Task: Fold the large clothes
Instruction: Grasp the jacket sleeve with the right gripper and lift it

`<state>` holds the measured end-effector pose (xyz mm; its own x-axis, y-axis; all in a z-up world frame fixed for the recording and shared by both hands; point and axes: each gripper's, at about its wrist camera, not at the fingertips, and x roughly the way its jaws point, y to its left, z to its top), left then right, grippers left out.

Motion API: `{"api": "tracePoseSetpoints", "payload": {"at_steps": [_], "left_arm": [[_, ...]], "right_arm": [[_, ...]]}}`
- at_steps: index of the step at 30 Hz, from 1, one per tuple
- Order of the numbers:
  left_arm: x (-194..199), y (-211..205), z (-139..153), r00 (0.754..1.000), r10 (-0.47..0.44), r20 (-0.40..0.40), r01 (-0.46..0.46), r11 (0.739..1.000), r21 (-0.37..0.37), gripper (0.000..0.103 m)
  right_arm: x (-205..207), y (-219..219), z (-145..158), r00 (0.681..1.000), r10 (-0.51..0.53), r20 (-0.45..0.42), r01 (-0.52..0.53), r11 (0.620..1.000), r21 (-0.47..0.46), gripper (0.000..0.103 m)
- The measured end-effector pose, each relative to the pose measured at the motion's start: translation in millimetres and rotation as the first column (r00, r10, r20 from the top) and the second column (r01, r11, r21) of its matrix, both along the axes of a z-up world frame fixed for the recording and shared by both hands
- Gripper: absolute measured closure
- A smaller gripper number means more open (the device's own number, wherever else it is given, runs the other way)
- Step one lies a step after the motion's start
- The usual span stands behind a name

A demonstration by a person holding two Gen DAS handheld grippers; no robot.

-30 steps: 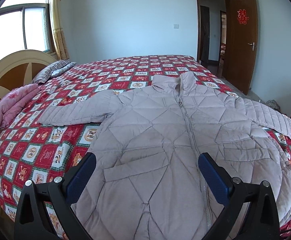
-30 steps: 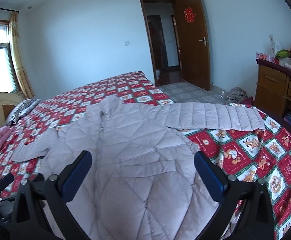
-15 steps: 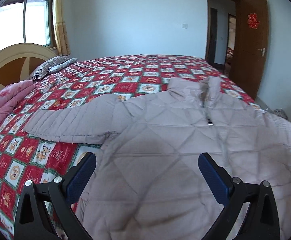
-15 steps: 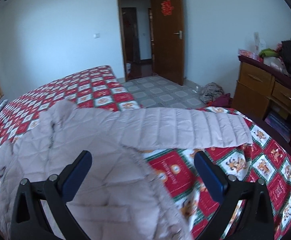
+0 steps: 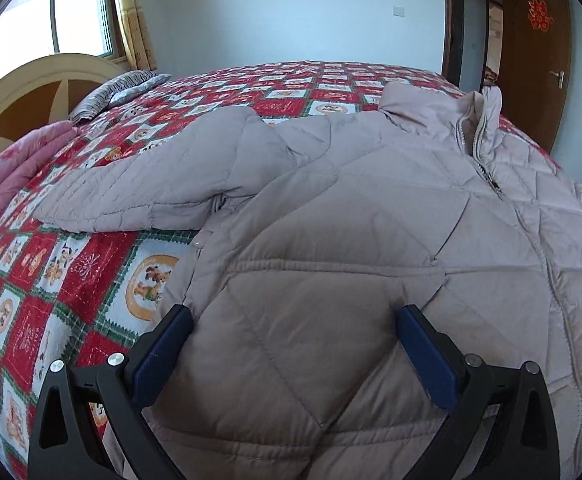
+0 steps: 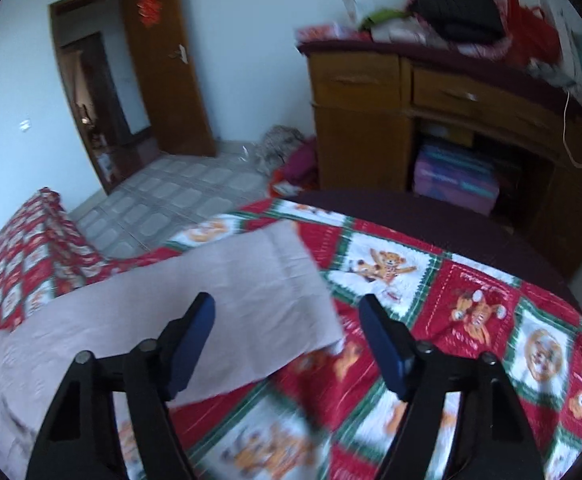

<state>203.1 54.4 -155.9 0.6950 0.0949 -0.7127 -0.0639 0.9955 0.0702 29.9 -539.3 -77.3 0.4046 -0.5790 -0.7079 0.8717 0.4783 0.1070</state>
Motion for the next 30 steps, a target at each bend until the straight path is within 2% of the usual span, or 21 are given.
{"api": "tracePoseSetpoints", "payload": {"at_steps": [4,5,8,9,10,12,15,17,19,22,24,27,30], "left_arm": [[2.6,0.9,-3.2,1.000,-0.003,-0.015,0.003,1.000,0.001,0.001],[3.0,2.0,-3.7,1.000,-0.004,-0.019,0.004,1.000,-0.007,0.001],[3.5,4.5,-4.4,1.000,-0.008,-0.024,0.007,1.000,-0.026,0.001],[4.0,5.3,-4.7,1.000,-0.009,-0.026,0.008,0.999,-0.032,0.001],[4.0,5.5,-4.8,1.000,-0.010,-0.027,0.009,0.999,-0.033,0.001],[4.1,5.3,-5.0,1.000,-0.010,-0.027,0.010,0.999,-0.035,0.001],[4.5,5.4,-5.1,1.000,-0.012,-0.027,0.011,0.999,-0.040,0.001],[4.5,6.5,-5.0,1.000,-0.013,-0.027,0.012,0.999,-0.046,0.001],[3.9,7.0,-5.3,1.000,-0.014,-0.026,0.013,0.999,-0.052,0.001],[3.9,8.4,-5.2,1.000,-0.017,-0.023,0.016,0.998,-0.064,0.001],[3.5,10.1,-5.0,1.000,-0.019,-0.020,0.018,0.997,-0.073,0.001],[2.4,12.2,-4.7,1.000,-0.022,-0.014,0.021,0.996,-0.091,0.001],[1.2,15.4,-4.1,1.000,-0.026,-0.004,0.025,0.993,-0.115,0.001]], "right_arm": [[18.3,-15.9,-21.6,0.999,0.023,-0.042,-0.021,0.998,0.053,0.041],[19.1,-17.6,-27.9,0.999,0.025,-0.045,-0.022,0.998,0.066,0.046],[13.3,-20.8,-33.5,0.999,0.027,-0.035,-0.024,0.996,0.081,0.050],[12.3,-21.0,-32.4,0.999,0.029,-0.029,-0.027,0.996,0.082,0.059],[12.3,-23.0,-33.4,0.999,0.037,-0.030,-0.034,0.995,0.092,0.060],[12.6,-22.9,-32.3,0.998,0.051,-0.045,-0.047,0.995,0.084,0.074],[19.4,-24.2,-32.0,0.992,0.084,-0.091,-0.079,0.995,0.060,0.089],[20.0,-17.3,-20.4,0.990,0.100,-0.100,-0.097,0.995,0.034,0.092],[19.0,-10.5,-5.8,0.992,0.109,-0.065,-0.109,0.994,0.004,0.093],[20.6,13.3,34.2,0.986,0.164,-0.011,-0.165,0.984,-0.067,0.093],[26.8,41.3,70.4,0.971,0.239,0.027,-0.234,0.965,-0.121,0.093],[45.6,87.2,107.9,0.930,0.365,0.042,-0.352,0.918,-0.183,0.093],[69.9,149.9,138.8,0.854,0.519,0.045,-0.495,0.835,-0.240,0.094]]}}
